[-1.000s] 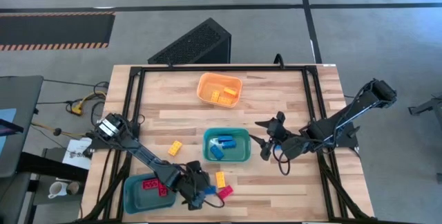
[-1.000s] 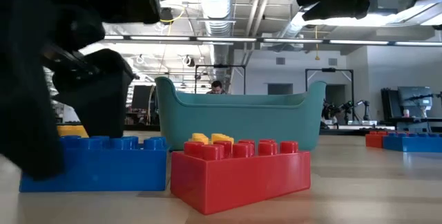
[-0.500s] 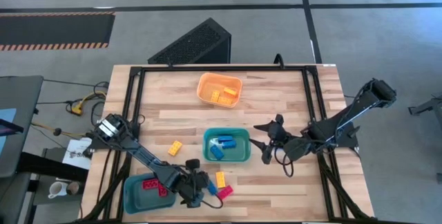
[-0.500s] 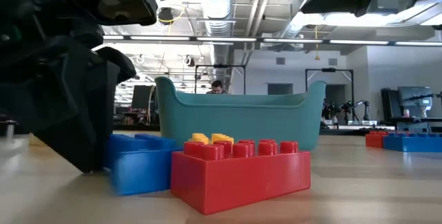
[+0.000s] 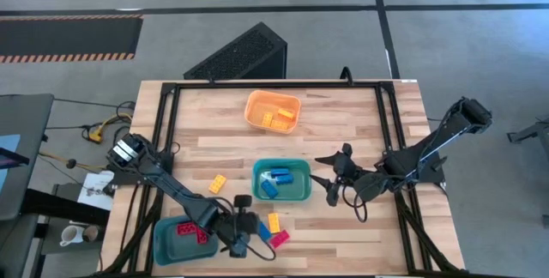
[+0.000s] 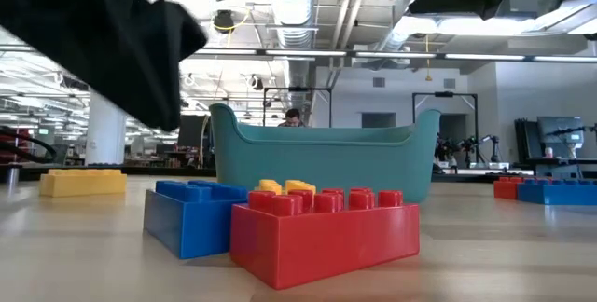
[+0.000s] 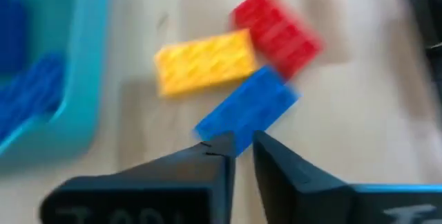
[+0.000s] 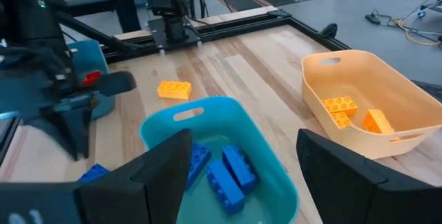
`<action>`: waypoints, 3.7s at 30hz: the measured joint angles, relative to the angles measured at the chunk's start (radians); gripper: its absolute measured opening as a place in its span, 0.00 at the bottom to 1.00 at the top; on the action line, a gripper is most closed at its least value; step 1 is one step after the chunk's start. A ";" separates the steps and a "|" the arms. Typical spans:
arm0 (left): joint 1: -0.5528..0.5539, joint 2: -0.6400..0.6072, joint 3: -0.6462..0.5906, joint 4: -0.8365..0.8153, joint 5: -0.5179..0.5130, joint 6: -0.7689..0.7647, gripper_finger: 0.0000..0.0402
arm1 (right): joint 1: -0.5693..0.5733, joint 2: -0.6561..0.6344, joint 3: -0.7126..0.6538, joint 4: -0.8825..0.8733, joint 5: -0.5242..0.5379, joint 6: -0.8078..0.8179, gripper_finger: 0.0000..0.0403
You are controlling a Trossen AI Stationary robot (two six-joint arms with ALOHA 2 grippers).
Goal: Sort & place blocks by color
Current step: Put the blue game piece into the green bin, then put the red game piece into the blue bin
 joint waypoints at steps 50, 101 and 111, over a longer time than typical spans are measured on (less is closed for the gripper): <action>0.051 0.142 -0.024 0.201 0.126 0.210 0.35 | 0.001 0.000 0.000 -0.004 -0.004 -0.025 0.70; 0.176 -0.340 -0.138 0.195 -0.452 0.300 0.61 | -0.014 0.000 0.000 0.000 0.021 -0.053 0.70; 0.180 -0.475 -0.612 1.014 -0.273 0.483 0.54 | -0.016 0.000 0.000 0.089 0.024 -0.069 0.70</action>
